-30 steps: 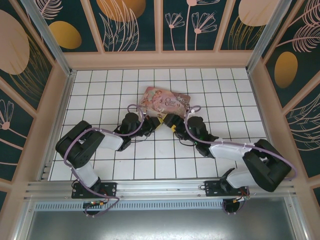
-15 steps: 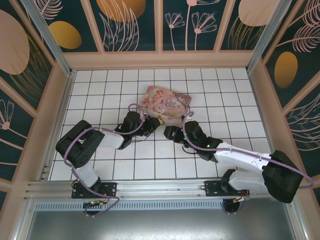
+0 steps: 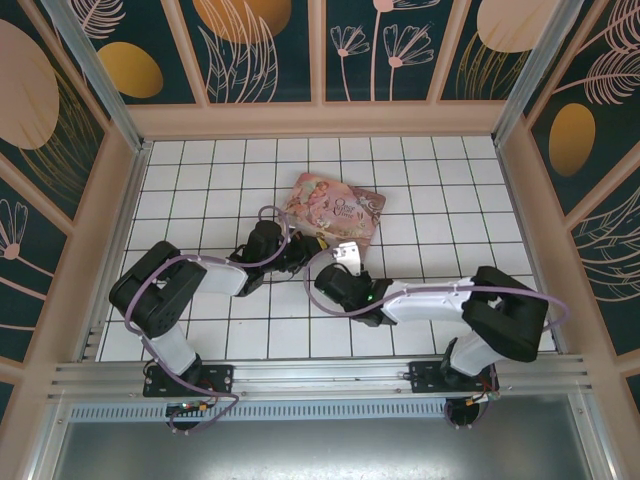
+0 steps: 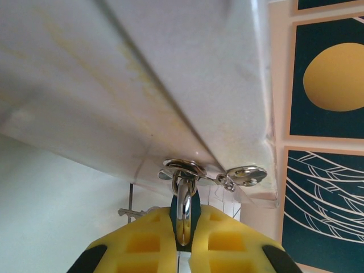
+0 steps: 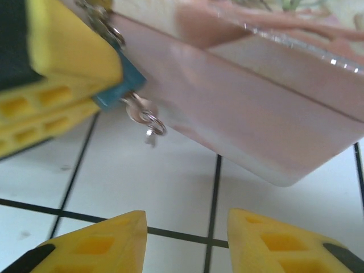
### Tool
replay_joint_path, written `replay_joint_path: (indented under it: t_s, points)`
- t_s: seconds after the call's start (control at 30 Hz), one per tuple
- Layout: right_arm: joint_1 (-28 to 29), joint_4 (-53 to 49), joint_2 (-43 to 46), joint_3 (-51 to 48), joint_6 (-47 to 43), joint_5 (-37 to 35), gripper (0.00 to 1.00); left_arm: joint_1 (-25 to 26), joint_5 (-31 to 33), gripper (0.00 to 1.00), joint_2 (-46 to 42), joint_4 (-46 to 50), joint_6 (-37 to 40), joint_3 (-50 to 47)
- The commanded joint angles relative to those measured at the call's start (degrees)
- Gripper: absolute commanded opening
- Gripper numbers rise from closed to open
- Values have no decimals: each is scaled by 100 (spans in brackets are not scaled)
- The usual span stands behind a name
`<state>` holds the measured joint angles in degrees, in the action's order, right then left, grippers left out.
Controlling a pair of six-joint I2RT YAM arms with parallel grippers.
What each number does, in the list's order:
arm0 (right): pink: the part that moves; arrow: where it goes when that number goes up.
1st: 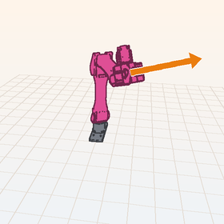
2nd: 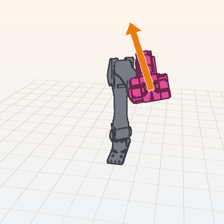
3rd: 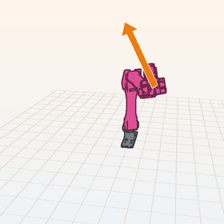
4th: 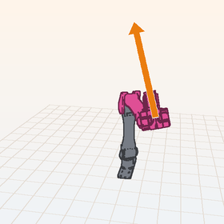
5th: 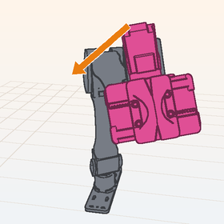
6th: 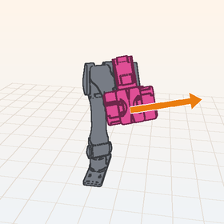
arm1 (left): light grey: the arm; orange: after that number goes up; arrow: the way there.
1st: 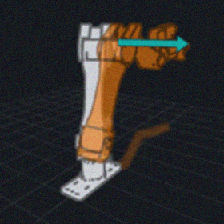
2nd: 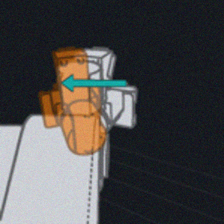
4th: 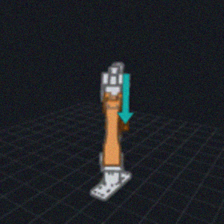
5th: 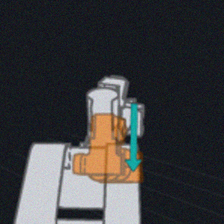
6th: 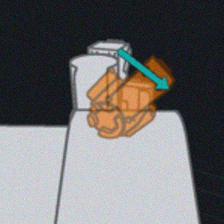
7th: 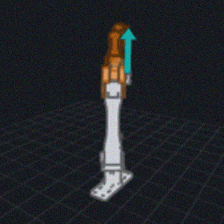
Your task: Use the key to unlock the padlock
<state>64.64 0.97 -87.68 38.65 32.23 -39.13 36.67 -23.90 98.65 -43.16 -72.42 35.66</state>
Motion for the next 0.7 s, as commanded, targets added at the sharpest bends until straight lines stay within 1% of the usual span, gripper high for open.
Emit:
replay_joint_path:
  t_s: [0.0, 0.17, 0.27, 0.67]
  points:
    - [147, -91, -280, 249, -237, -867, 38, -19, -245, 0, -232, -162, 119, 205]
    - [220, 122, -595, 249, -412, -1244, 37, -19, -290, 0, -267, -149, 118, 207]
    - [209, 415, -634, 173, -571, -1253, 38, -20, -295, 0, -273, -155, 106, 207]
    - [-83, 749, -914, 483, -993, -1037, 39, -19, -310, 0, -286, -162, 95, 176]
